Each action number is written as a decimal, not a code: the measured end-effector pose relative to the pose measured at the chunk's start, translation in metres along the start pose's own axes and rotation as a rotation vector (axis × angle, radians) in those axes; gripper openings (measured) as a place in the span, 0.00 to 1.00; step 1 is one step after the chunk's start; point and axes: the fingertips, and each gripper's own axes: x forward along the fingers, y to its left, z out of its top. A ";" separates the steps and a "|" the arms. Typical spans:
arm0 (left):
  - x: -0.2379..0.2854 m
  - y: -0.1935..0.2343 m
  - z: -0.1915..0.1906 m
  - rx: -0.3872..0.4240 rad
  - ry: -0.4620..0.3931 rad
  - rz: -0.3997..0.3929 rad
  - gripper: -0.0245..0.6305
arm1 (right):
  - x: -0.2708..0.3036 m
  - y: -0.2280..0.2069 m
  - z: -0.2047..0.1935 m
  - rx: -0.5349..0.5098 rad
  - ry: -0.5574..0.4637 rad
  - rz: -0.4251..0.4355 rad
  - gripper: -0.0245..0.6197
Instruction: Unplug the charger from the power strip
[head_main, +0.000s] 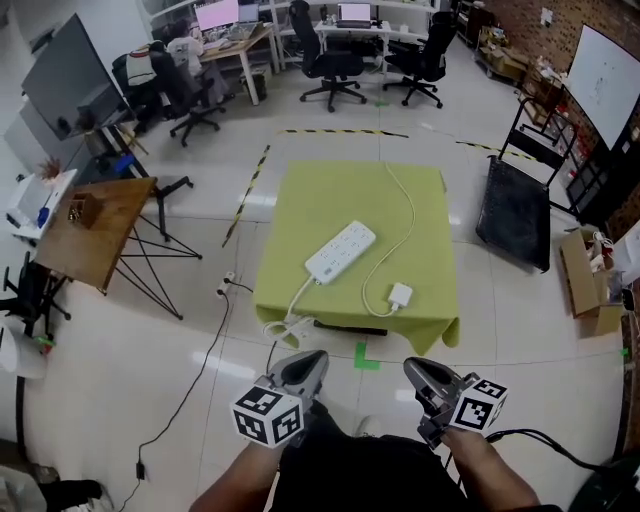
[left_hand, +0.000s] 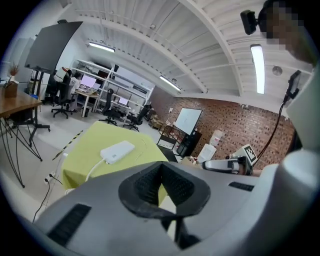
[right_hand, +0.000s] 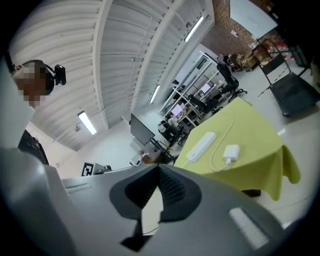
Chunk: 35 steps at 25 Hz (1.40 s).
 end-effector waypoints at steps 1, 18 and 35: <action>-0.004 -0.007 -0.005 0.005 0.012 0.002 0.05 | -0.005 0.002 -0.001 -0.006 0.001 0.003 0.04; -0.027 -0.002 -0.023 0.087 0.118 -0.050 0.05 | 0.010 0.034 -0.022 -0.346 0.098 -0.182 0.04; -0.028 0.017 -0.014 0.118 0.138 -0.126 0.05 | 0.031 0.043 -0.052 -0.291 0.126 -0.265 0.04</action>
